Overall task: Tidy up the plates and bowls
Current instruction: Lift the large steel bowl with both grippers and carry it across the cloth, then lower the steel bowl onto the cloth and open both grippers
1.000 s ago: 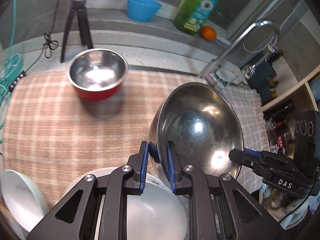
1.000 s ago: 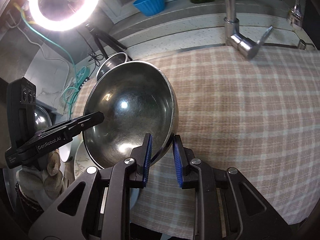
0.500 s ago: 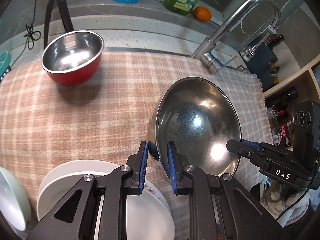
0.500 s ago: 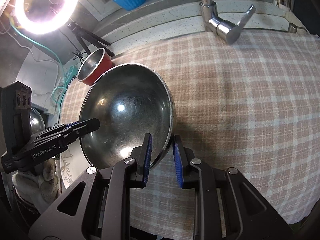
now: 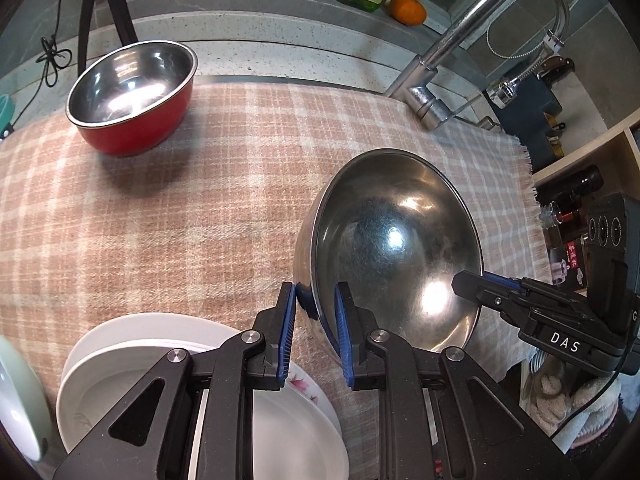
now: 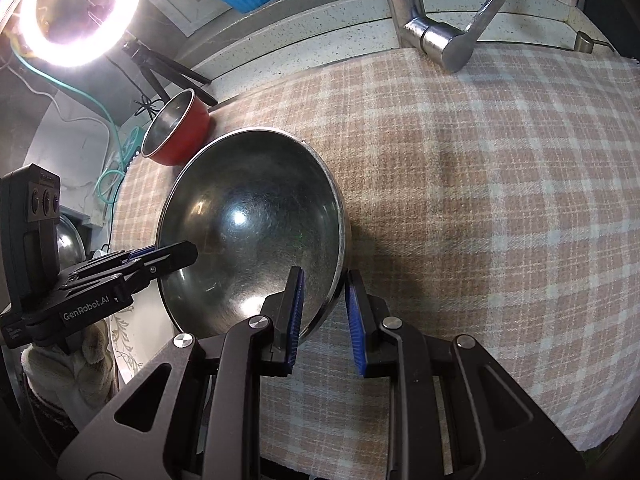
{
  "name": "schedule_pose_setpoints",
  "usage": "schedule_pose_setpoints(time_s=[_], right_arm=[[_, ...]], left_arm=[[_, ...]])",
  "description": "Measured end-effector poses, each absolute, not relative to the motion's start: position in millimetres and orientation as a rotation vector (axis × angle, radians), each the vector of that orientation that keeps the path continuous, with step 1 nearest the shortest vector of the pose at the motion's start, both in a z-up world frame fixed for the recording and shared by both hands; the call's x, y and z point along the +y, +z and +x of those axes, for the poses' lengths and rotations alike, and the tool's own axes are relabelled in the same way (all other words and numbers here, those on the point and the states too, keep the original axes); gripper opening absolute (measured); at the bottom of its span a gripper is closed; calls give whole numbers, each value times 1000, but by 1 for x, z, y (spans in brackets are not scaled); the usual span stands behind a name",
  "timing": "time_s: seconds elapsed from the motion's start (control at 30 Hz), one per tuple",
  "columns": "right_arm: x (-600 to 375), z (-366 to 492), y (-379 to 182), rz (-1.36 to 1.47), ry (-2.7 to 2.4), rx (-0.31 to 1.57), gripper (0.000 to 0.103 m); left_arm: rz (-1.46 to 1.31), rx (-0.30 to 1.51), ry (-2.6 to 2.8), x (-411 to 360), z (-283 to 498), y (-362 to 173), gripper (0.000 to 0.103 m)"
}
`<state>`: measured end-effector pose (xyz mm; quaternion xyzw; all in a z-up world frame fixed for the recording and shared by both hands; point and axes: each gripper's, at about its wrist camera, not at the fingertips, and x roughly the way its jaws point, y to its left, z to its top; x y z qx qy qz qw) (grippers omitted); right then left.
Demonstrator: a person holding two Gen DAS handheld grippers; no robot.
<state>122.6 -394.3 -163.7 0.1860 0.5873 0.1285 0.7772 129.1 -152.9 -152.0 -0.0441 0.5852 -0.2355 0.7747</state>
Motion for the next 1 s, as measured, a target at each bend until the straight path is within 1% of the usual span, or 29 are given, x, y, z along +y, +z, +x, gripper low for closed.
schedule_pose_setpoints(time_s=[0.33, 0.63, 0.87, 1.0], right_arm=[[-394, 122, -160, 380, 270, 1263, 23], [-400, 123, -151, 383, 257, 1228, 24], [-395, 121, -125, 358, 253, 1144, 26], [-386, 123, -107, 333, 289, 1103, 29]], left_arm=[[-87, 1265, -522, -153, 128, -150, 18], [-98, 1238, -518, -143, 128, -138, 18], [-125, 1203, -494, -121, 127, -127, 18], [-167, 1180, -461, -99, 125, -119, 18]])
